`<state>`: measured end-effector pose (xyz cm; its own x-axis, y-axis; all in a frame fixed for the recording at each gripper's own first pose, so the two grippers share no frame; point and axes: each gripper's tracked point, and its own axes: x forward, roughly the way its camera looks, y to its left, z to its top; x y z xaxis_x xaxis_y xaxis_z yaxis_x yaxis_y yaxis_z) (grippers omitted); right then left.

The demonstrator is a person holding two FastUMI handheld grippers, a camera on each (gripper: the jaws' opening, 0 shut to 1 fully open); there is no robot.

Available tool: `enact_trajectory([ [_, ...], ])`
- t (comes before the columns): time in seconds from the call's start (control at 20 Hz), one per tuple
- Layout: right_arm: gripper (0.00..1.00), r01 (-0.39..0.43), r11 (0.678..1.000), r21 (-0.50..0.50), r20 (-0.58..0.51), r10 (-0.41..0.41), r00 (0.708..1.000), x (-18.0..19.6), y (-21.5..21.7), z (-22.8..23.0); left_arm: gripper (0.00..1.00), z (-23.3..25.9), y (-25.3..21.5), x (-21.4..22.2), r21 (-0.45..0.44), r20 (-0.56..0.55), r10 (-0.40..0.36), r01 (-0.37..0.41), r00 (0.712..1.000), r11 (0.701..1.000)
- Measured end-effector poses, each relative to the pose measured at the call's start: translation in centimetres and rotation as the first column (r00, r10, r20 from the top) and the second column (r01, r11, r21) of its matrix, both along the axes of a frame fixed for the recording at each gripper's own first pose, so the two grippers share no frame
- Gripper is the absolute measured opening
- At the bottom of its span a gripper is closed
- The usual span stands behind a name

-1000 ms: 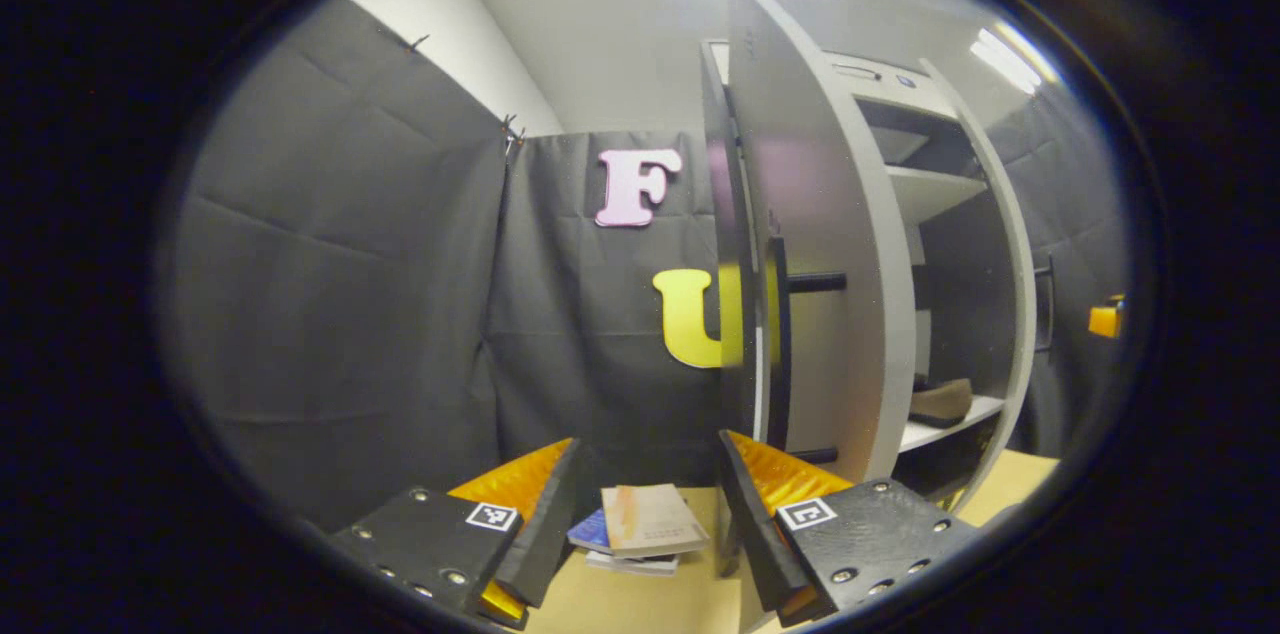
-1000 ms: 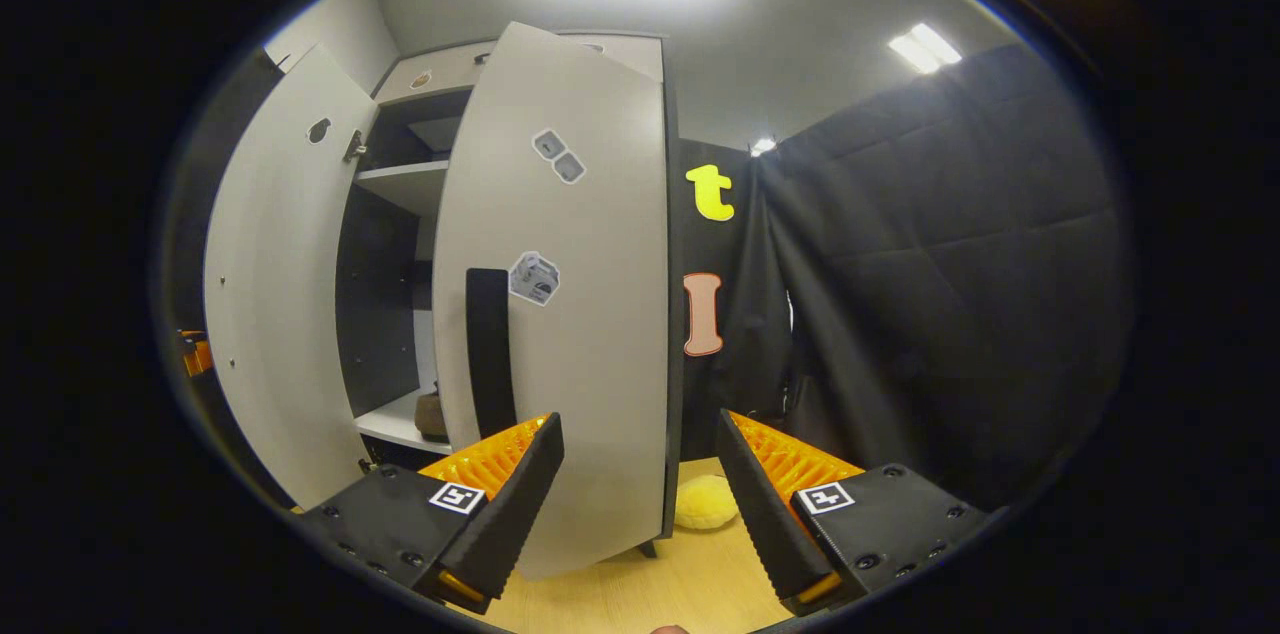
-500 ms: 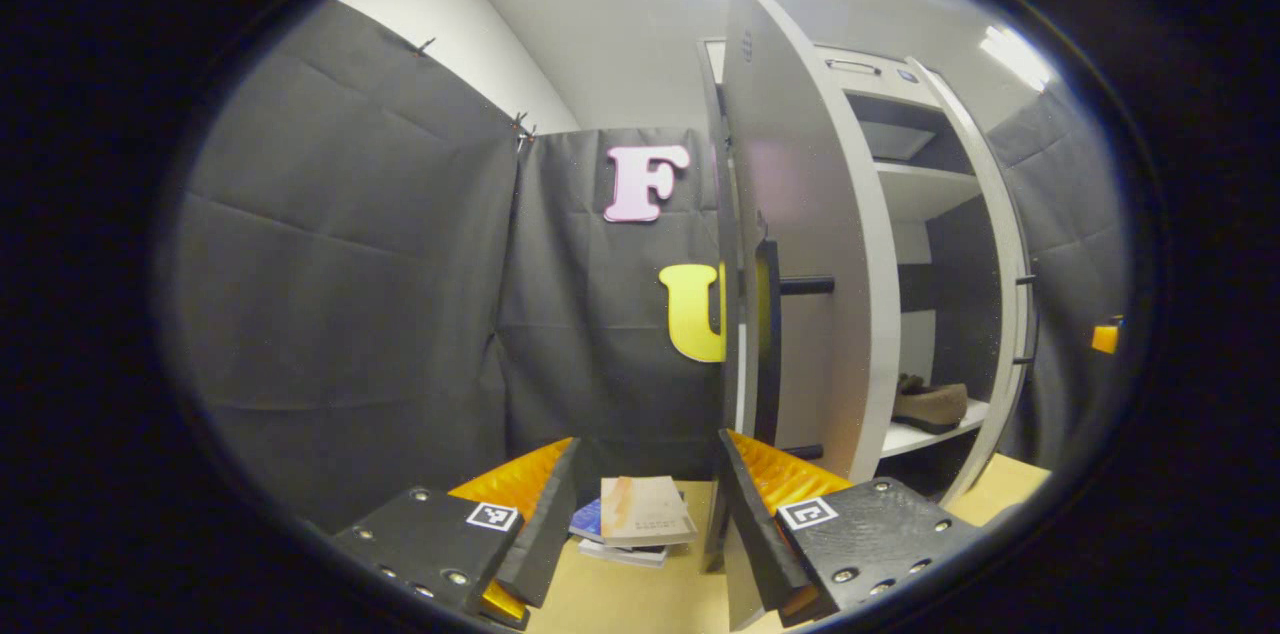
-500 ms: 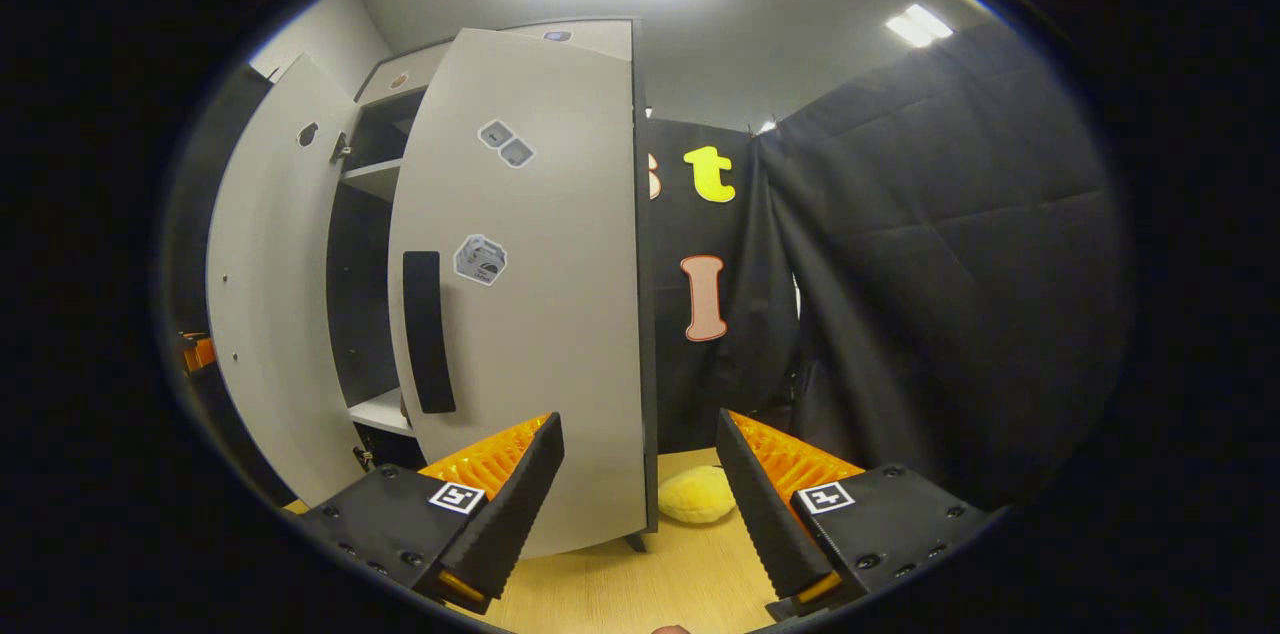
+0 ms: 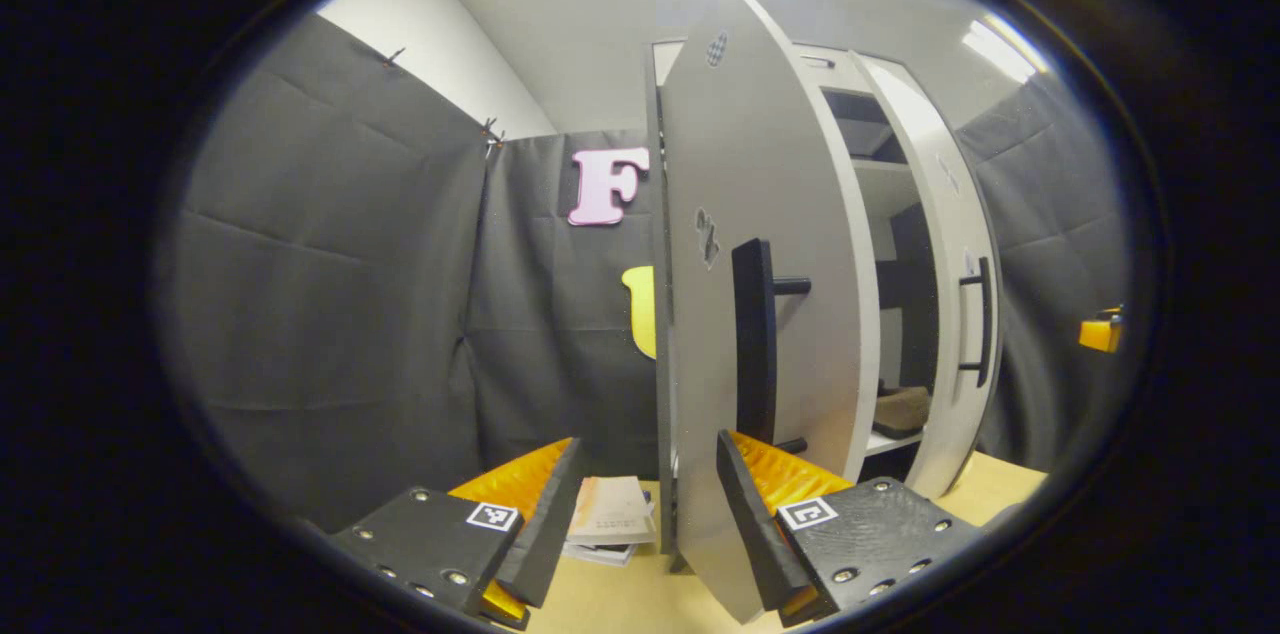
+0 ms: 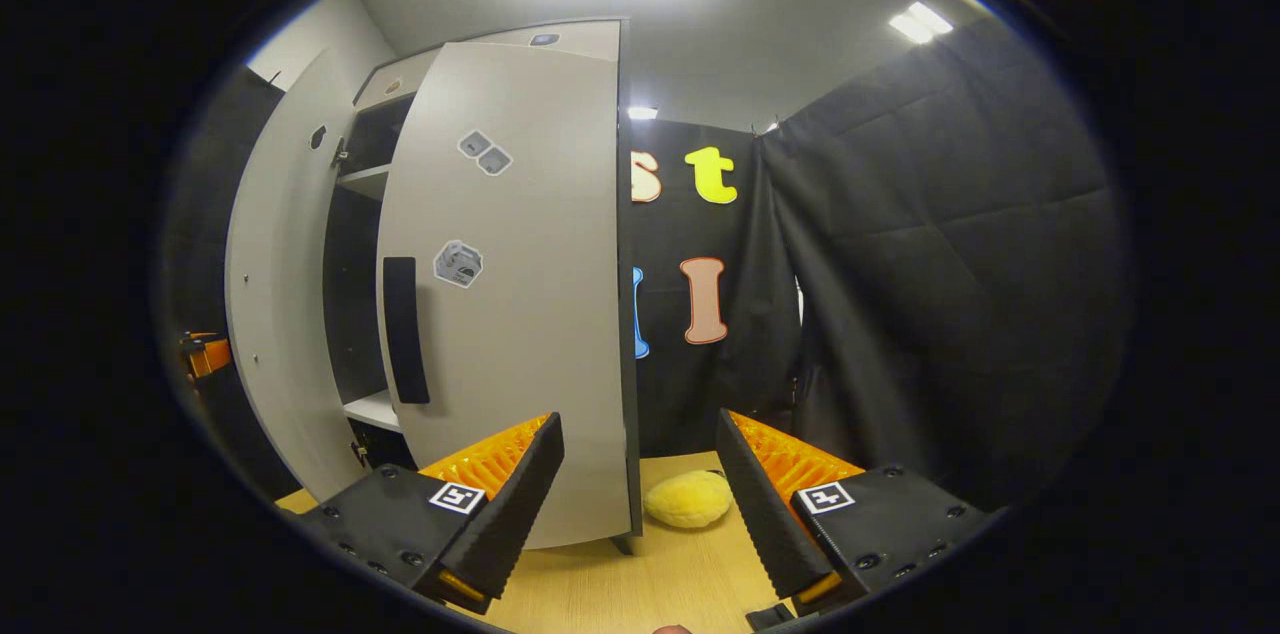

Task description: Grab one shoe with the right hand and put it into the shoe cabinet, grab the other shoe with the left hand and put it into the shoe cabinet; then close the right door with the right hand and the left door with the left hand.

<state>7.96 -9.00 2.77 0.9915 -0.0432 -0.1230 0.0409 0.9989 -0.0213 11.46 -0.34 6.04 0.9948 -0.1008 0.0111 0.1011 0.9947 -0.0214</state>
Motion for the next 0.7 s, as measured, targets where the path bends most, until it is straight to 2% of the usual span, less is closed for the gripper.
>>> enact_trajectory([
  [0.35, 0.98, 0.006, 1.000, -0.017, -0.003, -0.006, 1.000, -0.5, -1.6, -0.3, 0.85, 0.4, -5.5, 1.2, -0.010, 0.003, -0.068, 0.068, 0.998, 0.998],
  [0.5, 0.97, 0.012, 1.000, -0.018, -0.006, -0.012, 1.000, -0.8, -2.4, -0.5, 0.85, 0.7, -8.8, 1.5, -0.038, 0.023, -0.115, 0.116, 0.993, 0.993],
  [0.65, 0.98, 0.016, 1.000, -0.007, -0.006, -0.016, 1.000, -1.3, -2.9, -0.5, 0.85, 0.9, -11.1, 2.7, -0.070, 0.031, -0.130, 0.132, 0.991, 0.989],
  [0.7, 0.98, 0.014, 1.000, -0.004, -0.003, -0.015, 1.000, -1.4, -2.9, -0.4, 0.78, 0.7, -12.0, 2.9, -0.083, 0.025, -0.142, 0.143, 0.990, 0.986],
])
